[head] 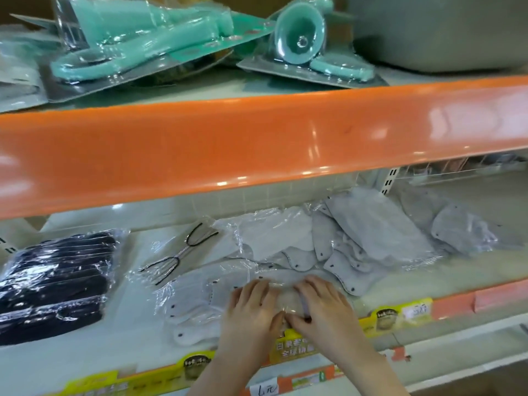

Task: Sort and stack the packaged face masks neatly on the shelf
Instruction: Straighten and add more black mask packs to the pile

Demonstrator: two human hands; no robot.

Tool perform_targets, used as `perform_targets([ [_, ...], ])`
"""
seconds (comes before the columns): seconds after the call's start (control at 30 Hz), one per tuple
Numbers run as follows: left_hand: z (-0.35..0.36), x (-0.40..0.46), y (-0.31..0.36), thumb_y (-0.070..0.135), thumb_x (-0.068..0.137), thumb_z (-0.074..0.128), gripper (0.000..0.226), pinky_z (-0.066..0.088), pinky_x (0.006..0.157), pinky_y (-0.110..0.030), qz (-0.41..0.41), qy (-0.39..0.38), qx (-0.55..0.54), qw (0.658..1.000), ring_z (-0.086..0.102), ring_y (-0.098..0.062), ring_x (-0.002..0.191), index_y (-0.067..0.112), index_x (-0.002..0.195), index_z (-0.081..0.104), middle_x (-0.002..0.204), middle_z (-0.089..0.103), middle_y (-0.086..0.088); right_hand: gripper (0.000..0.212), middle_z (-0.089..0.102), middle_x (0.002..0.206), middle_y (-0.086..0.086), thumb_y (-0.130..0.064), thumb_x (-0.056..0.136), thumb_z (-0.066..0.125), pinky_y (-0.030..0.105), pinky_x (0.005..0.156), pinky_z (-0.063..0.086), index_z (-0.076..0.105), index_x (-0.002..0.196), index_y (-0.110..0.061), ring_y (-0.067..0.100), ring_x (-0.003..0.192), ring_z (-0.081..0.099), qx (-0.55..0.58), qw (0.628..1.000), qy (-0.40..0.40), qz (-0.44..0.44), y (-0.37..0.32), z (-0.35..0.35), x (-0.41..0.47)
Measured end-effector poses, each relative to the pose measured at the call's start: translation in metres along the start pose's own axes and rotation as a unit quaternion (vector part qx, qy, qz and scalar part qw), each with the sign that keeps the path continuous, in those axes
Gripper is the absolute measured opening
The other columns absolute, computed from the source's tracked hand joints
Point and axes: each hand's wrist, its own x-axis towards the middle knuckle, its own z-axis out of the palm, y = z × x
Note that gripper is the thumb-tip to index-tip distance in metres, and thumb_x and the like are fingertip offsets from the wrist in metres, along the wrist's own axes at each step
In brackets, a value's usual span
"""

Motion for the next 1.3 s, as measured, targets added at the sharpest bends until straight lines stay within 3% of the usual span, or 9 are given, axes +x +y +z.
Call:
perform_targets([
  [0.13, 0.001, -0.001, 0.0, 0.042, 0.073, 0.048, 0.038, 0.035, 0.087, -0.035, -0.007, -0.016, 0.008, 1.0, 0.065, -0.022, 0.098, 0.022, 0.1, 0.068, 0.107, 0.069, -0.001, 0.055, 0.066, 0.102, -0.008, -0.063, 0.063, 0.045, 0.031, 0.076, 0.054, 0.068, 0.098, -0.027, 0.015, 0.096, 0.065, -0.021, 1.0, 0.014, -0.01, -0.001, 0.001, 0.001],
  [0.27, 0.0, -0.001, 0.0, 0.046, 0.07, 0.047, 0.045, 0.05, 0.086, -0.036, 0.005, -0.05, 0.04, 0.998, 0.067, -0.021, 0.096, 0.021, 0.098, 0.071, 0.106, 0.07, 0.0, 0.051, 0.067, 0.1, -0.009, -0.054, 0.056, 0.076, 0.031, 0.075, 0.055, 0.068, 0.098, -0.028, 0.014, 0.095, 0.066, -0.036, 0.999, 0.018, -0.023, 0.003, 0.004, 0.003],
  [0.4, -0.004, 0.005, 0.001, 0.037, 0.052, 0.084, 0.041, 0.057, 0.072, -0.033, 0.014, -0.05, 0.056, 0.997, 0.07, -0.019, 0.087, 0.02, 0.088, 0.074, 0.096, 0.072, 0.001, 0.051, 0.068, 0.091, -0.008, -0.051, 0.05, 0.086, 0.031, 0.067, 0.055, 0.07, 0.091, -0.026, 0.015, 0.086, 0.068, -0.039, 0.999, 0.024, -0.023, 0.0, 0.003, 0.005],
  [0.53, -0.007, 0.011, 0.006, 0.023, 0.054, 0.08, 0.024, 0.051, 0.058, -0.033, 0.038, -0.024, 0.104, 0.994, 0.065, -0.025, 0.068, 0.018, 0.075, 0.069, 0.075, 0.066, -0.001, 0.039, 0.066, 0.08, -0.009, -0.036, 0.053, 0.088, 0.031, 0.061, 0.054, 0.069, 0.085, -0.026, 0.016, 0.076, 0.066, -0.022, 0.998, 0.044, -0.037, 0.001, 0.002, 0.005],
  [0.73, -0.017, 0.023, 0.004, 0.02, 0.033, 0.094, 0.05, 0.045, 0.052, -0.031, 0.069, -0.052, 0.161, 0.983, 0.059, -0.024, 0.057, 0.017, 0.076, 0.069, 0.066, 0.059, -0.002, 0.043, 0.067, 0.075, -0.008, -0.002, 0.051, 0.084, 0.027, 0.052, 0.051, 0.07, 0.085, -0.025, 0.017, 0.067, 0.065, 0.0, 0.996, 0.062, -0.061, 0.011, -0.007, 0.009],
  [0.87, -0.024, 0.028, 0.004, 0.019, 0.041, 0.09, 0.051, 0.046, 0.055, -0.032, 0.057, -0.034, 0.154, 0.986, 0.06, -0.025, 0.058, 0.014, 0.088, 0.07, 0.07, 0.062, -0.003, 0.029, 0.069, 0.087, 0.0, -0.006, 0.079, 0.069, 0.034, 0.053, 0.051, 0.068, 0.102, -0.023, 0.025, 0.074, 0.065, 0.078, 0.994, 0.065, -0.05, 0.006, -0.017, 0.01],
  [1.1, -0.061, 0.038, -0.014, 0.02, 0.076, 0.069, 0.006, 0.041, 0.051, -0.028, -0.022, 0.03, 0.052, 0.998, 0.063, -0.024, 0.061, 0.017, 0.081, 0.066, 0.07, 0.062, 0.002, 0.019, 0.068, 0.085, -0.002, -0.008, 0.083, 0.068, 0.032, 0.058, 0.048, 0.066, 0.098, -0.018, 0.024, 0.074, 0.065, 0.11, 0.985, 0.121, -0.059, 0.005, -0.03, 0.017],
  [1.17, -0.071, 0.04, -0.021, 0.024, 0.095, 0.052, 0.013, 0.04, 0.063, -0.029, -0.104, 0.026, -0.007, 0.994, 0.062, -0.021, 0.08, 0.022, 0.096, 0.064, 0.088, 0.064, 0.005, 0.019, 0.067, 0.083, 0.0, -0.006, 0.083, 0.067, 0.032, 0.057, 0.045, 0.065, 0.098, -0.018, 0.026, 0.072, 0.064, 0.116, 0.984, 0.13, -0.043, 0.008, -0.033, 0.018],
  [1.3, -0.088, 0.034, -0.036, 0.021, 0.091, 0.063, 0.013, 0.046, 0.075, -0.031, -0.213, 0.059, -0.174, 0.959, 0.062, -0.022, 0.086, 0.015, 0.102, 0.068, 0.095, 0.069, -0.001, 0.015, 0.067, 0.08, -0.001, -0.004, 0.086, 0.065, 0.019, 0.06, 0.042, 0.068, 0.098, -0.012, 0.021, 0.072, 0.063, 0.227, 0.965, 0.132, 0.019, 0.012, -0.035, 0.024],
])
